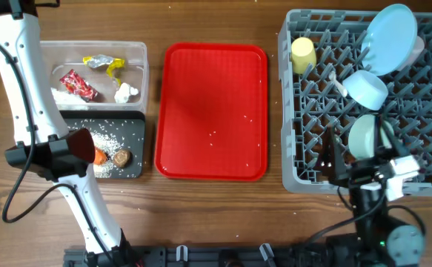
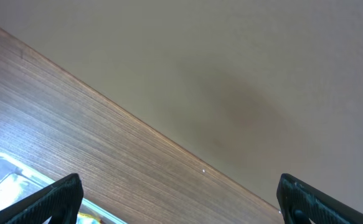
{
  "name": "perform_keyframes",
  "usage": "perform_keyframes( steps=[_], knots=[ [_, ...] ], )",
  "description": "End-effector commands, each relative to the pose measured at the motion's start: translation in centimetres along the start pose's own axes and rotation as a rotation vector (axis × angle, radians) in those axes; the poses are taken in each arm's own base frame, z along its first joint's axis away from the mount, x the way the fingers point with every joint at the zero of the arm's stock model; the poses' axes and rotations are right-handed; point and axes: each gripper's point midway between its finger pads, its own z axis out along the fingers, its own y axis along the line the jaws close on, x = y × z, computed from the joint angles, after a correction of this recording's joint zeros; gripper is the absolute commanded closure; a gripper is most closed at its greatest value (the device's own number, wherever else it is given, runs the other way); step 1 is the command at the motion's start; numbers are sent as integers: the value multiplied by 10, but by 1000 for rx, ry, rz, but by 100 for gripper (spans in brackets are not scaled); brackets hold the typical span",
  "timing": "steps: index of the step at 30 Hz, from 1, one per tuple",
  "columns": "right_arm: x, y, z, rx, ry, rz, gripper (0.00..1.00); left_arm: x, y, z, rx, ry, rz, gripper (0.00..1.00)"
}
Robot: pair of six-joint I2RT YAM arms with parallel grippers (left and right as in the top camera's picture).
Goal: Sort waste into correct bins and load items into the dishwasher rack
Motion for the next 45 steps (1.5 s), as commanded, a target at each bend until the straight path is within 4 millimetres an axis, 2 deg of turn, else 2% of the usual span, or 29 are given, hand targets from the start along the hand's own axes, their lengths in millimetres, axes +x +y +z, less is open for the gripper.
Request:
perform_keyframes(
  steps=[1, 8, 11, 16, 40, 41, 42, 44, 45],
  knots=[
    [27, -10, -9, 34, 0, 67, 0, 0, 5, 3, -5, 5, -10, 0],
    [91, -19, -16, 49, 107, 59, 0, 0, 5, 3, -5, 5, -11, 0],
    [119, -18, -21, 30, 216, 21, 0, 0, 5, 3, -5, 5, -11, 0],
    [150, -18, -30, 14, 346, -55, 0, 0, 5, 3, -5, 5, -11, 0],
    [150, -18, -29, 16, 347, -51, 0, 3, 0, 4, 1, 10, -5, 0],
    [150, -18, -29, 16, 347, -51, 0, 0, -5, -5, 12, -2, -2, 0],
    [150, -18, -29, 15, 347, -51, 0, -6, -13, -24, 29, -22, 3, 0],
    [150, -18, -29, 16, 347, -51, 0, -15, -28, -74, 59, -60, 11, 0],
    [150, -18, -29, 16, 347, -51, 0, -23, -35, -112, 82, -101, 14, 0]
  ],
)
